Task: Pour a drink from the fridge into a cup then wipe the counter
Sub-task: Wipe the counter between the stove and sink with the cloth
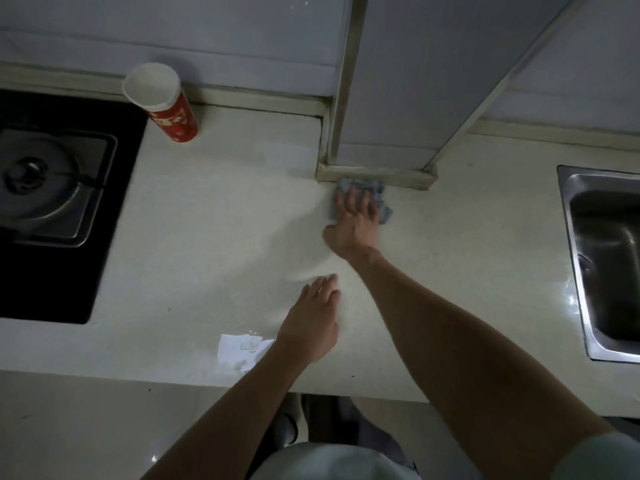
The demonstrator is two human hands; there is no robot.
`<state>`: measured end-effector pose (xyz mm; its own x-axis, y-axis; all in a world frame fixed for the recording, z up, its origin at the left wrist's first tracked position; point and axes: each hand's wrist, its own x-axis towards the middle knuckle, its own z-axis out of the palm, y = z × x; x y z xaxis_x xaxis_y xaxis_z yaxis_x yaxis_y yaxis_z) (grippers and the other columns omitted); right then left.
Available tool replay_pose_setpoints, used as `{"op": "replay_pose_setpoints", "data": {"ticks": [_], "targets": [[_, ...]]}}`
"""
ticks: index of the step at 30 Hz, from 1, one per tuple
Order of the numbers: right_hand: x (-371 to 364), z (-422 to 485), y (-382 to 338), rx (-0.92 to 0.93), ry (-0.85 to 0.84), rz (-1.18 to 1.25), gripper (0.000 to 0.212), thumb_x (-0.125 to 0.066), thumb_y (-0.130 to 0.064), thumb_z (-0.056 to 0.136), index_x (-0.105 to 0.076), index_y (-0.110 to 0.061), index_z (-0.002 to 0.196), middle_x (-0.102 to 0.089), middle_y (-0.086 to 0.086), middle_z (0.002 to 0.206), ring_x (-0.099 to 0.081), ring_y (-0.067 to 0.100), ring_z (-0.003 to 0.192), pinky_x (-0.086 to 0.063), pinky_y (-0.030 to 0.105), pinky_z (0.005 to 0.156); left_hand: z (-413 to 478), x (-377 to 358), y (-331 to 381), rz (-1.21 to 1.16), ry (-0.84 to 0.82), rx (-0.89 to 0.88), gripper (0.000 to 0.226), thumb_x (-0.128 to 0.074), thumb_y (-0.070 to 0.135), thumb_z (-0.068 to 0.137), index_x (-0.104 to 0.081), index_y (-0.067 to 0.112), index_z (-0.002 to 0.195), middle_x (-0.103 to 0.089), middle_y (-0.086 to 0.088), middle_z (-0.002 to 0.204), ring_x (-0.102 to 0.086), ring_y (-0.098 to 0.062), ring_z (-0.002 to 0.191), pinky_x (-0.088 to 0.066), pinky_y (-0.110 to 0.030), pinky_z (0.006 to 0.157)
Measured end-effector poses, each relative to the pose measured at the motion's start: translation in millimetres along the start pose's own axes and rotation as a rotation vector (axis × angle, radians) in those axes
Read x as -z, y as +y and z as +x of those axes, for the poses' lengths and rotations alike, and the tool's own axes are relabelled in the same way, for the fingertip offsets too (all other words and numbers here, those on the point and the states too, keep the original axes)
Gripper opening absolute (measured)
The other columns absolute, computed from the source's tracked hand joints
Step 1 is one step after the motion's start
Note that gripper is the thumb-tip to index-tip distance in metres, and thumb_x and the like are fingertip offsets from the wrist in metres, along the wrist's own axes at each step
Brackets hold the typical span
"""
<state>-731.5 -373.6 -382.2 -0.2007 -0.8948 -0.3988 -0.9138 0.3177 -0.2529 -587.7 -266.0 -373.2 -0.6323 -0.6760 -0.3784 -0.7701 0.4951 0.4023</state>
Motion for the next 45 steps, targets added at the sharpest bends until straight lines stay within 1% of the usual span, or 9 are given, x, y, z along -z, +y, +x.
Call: {"op": "replay_pose_setpoints", "data": {"ticks": [5, 9, 16, 21, 25, 31, 34, 41, 45], "targets": [[-23, 3, -54, 0.237, -0.023, -0.130, 0.080, -0.043, -0.034, 0.090, -0.002, -0.017, 0.156, 0.007, 0.009, 0.164, 0.015, 0.031, 0.149, 0.006, 0.046, 0.121, 4, -2, -9, 0.044, -0.002, -0.096, 0.056, -0.044, 0.022, 0.094, -0.035, 0.007, 0.147, -0.030, -0.010, 0.157, -0.018, -0.023, 0.148, -0.005, -0.035, 0.123], [-16, -3, -12, 0.358, 0.053, -0.170, 0.078, -0.046, -0.027, 0.088, -0.009, -0.025, 0.156, -0.005, 0.002, 0.164, 0.004, 0.026, 0.151, 0.002, 0.044, 0.122, 5, 1, -13, -0.036, -0.015, -0.090, 0.057, -0.048, 0.011, 0.092, -0.034, 0.003, 0.147, -0.016, -0.012, 0.161, -0.010, -0.026, 0.149, -0.008, -0.033, 0.123], [6, -42, 123, -0.080, 0.124, -0.059, 0.072, -0.040, -0.026, 0.092, -0.008, -0.026, 0.156, -0.004, 0.004, 0.164, 0.004, 0.025, 0.151, -0.002, 0.050, 0.122, 0, 12, -7, -0.024, -0.014, -0.093, 0.055, -0.043, 0.008, 0.094, -0.031, 0.002, 0.148, -0.010, -0.012, 0.162, -0.007, -0.023, 0.149, -0.005, -0.029, 0.121], [-5, -28, 73, -0.383, 0.127, 0.115, 0.077, -0.019, -0.044, 0.085, -0.002, -0.018, 0.156, 0.003, 0.010, 0.164, 0.008, 0.035, 0.149, 0.003, 0.053, 0.120, -22, 7, -11, -0.048, -0.001, -0.027, 0.055, -0.040, 0.016, 0.099, -0.027, 0.004, 0.150, -0.008, -0.009, 0.163, -0.007, -0.022, 0.150, -0.012, -0.034, 0.122], [-24, -35, 1, -0.168, 0.122, 0.089, 0.080, -0.041, -0.036, 0.092, 0.005, -0.021, 0.156, 0.007, 0.009, 0.163, 0.014, 0.034, 0.148, 0.008, 0.052, 0.120, -37, -3, -16, -0.014, -0.012, 0.000, 0.055, -0.040, 0.015, 0.096, -0.030, 0.003, 0.149, -0.009, -0.010, 0.163, -0.008, -0.022, 0.149, -0.013, -0.037, 0.122], [-58, -61, -54, 0.291, 0.009, -0.113, 0.078, -0.043, -0.031, 0.089, -0.004, -0.020, 0.157, 0.005, 0.005, 0.164, 0.016, 0.028, 0.149, 0.008, 0.047, 0.121, -42, -7, -13, 0.026, 0.023, 0.050, 0.048, -0.042, 0.021, 0.097, -0.042, 0.004, 0.142, -0.040, -0.013, 0.151, -0.032, -0.023, 0.141, -0.019, -0.033, 0.119], [-45, -59, -16, 0.379, 0.047, -0.140, 0.072, -0.040, -0.026, 0.091, -0.010, -0.027, 0.156, -0.004, -0.001, 0.164, 0.008, 0.022, 0.151, 0.007, 0.044, 0.122, -47, -5, -14, 0.023, 0.046, -0.003, 0.053, -0.042, 0.019, 0.096, -0.036, 0.003, 0.146, -0.021, -0.010, 0.160, -0.016, -0.020, 0.148, -0.015, -0.032, 0.121], [-21, -84, 125, -0.074, 0.183, -0.045, 0.066, -0.032, -0.028, 0.091, -0.016, -0.024, 0.155, -0.013, 0.006, 0.163, -0.005, 0.026, 0.151, -0.008, 0.053, 0.121, -57, -9, -15, 0.062, 0.052, 0.001, 0.049, -0.038, 0.017, 0.096, -0.040, 0.004, 0.143, -0.017, -0.011, 0.161, -0.013, -0.021, 0.148, -0.014, -0.032, 0.121], [-26, -81, 105, -0.379, 0.171, 0.032, 0.072, -0.037, -0.033, 0.093, -0.005, -0.019, 0.156, -0.002, 0.010, 0.164, 0.003, 0.035, 0.150, 0.000, 0.055, 0.120, -62, -15, -6, 0.009, 0.090, 0.021, 0.046, -0.047, 0.012, 0.089, -0.051, 0.000, 0.134, -0.030, -0.014, 0.155, -0.026, -0.026, 0.144, -0.024, -0.035, 0.118]]}}
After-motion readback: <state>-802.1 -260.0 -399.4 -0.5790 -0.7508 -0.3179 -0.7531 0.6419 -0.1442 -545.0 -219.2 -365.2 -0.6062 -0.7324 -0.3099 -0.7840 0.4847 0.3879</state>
